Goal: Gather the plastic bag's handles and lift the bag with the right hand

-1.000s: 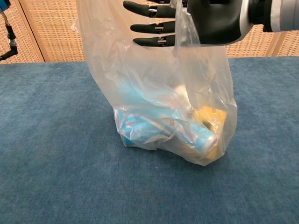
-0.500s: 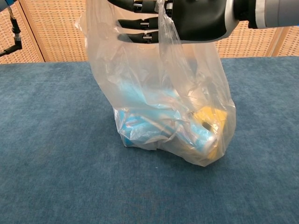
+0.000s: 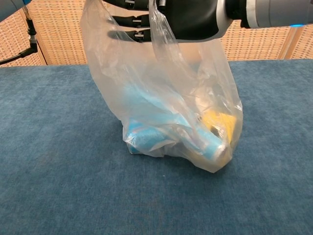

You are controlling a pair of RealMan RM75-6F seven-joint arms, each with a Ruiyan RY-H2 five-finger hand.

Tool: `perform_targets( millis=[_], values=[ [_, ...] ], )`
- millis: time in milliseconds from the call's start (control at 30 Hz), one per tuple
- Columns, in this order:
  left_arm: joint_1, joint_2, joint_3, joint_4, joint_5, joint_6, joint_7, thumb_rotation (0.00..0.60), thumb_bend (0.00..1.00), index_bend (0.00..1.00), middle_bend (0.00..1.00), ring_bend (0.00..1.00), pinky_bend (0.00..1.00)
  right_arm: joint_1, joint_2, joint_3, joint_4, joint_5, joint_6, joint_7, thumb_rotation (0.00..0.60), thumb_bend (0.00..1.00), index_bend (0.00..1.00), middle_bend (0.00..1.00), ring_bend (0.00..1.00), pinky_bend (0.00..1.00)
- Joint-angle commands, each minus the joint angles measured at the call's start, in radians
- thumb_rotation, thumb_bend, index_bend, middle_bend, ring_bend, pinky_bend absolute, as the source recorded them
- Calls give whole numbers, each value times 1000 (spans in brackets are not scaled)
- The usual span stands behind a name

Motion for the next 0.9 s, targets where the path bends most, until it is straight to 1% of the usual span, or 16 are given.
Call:
perform_targets(
  millis=[33, 100, 333, 567, 700, 900],
  values=[
    [-5, -5, -4, -5, -7, -4, 6, 600, 848, 0, 0, 0, 0, 13, -10, -7, -4, 22, 9, -30, 600, 382, 154, 242, 80, 90],
    [-6, -8, -6, -13, -13, -6, 7, 600, 847, 0, 0, 0, 0, 20, -18, -13, -4, 40, 19, -53, 600, 383, 143, 229, 60, 56],
    [-1, -2, -1, -15, -12, 0, 16, 600, 848, 0, 0, 0, 0, 29, -25, -27, -4, 82, 34, -102, 600, 382, 135, 228, 45, 38],
    [15, 12, 21, -5, 10, 15, 3, 600, 848, 0, 0, 0, 0, 7, -8, 1, -13, 116, 40, -113, 600, 384, 135, 228, 46, 37],
    [20, 3, 34, 10, 12, 17, -11, 600, 848, 0, 0, 0, 0, -9, 0, 23, -21, 122, 38, -116, 600, 382, 135, 228, 46, 37],
    [18, -15, 39, 25, 17, 21, -15, 600, 848, 0, 0, 0, 0, -14, -5, 35, -29, 138, 30, -132, 600, 384, 131, 227, 46, 37]
  ],
)
